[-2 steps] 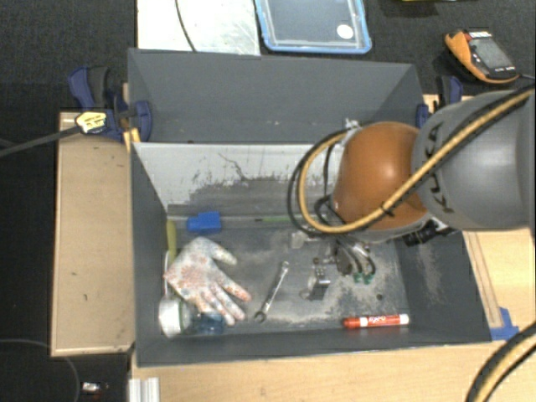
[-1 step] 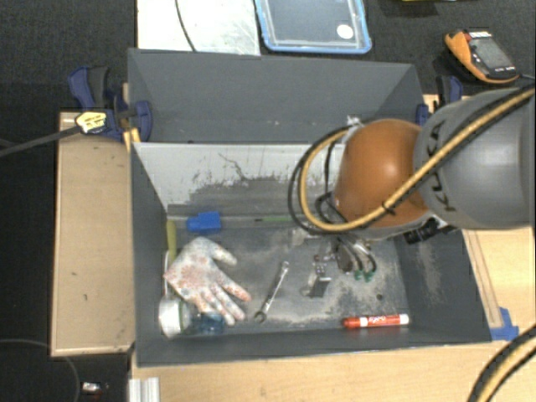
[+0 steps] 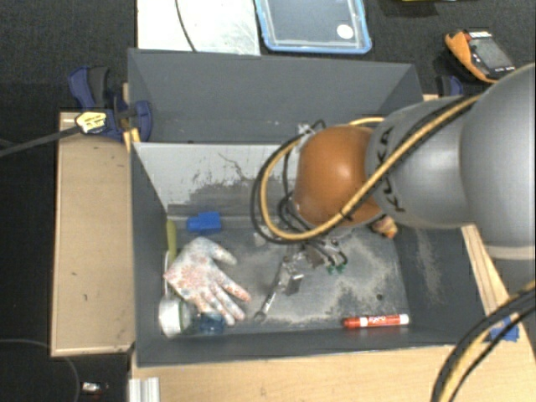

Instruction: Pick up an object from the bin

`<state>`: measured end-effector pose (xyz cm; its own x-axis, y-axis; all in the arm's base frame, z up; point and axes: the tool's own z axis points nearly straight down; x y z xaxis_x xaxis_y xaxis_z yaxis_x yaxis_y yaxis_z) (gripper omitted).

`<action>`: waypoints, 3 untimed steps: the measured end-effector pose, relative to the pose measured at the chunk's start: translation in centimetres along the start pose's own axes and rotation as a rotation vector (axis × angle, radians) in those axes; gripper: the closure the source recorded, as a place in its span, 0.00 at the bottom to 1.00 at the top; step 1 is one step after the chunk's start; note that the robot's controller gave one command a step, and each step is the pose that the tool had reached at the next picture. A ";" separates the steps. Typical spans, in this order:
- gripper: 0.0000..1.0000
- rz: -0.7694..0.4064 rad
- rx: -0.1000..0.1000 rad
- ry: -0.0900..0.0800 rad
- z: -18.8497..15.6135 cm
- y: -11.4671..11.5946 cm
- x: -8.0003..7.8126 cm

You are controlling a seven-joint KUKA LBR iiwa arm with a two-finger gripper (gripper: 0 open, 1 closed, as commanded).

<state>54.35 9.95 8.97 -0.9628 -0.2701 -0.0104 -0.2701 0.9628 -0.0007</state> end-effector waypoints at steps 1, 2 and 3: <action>0.00 -0.085 -0.002 0.006 1.3 0.7 0.1; 0.00 -0.332 -0.004 0.005 -0.4 7.4 -1.1; 0.00 -0.567 -0.002 0.003 1.5 8.7 -1.2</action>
Offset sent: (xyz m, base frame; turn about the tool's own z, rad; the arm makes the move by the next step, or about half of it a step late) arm -0.0129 0.0948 0.0103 -0.3659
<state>53.22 18.65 7.50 -0.6673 -0.7448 -0.0062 -0.7448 0.6673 -0.0030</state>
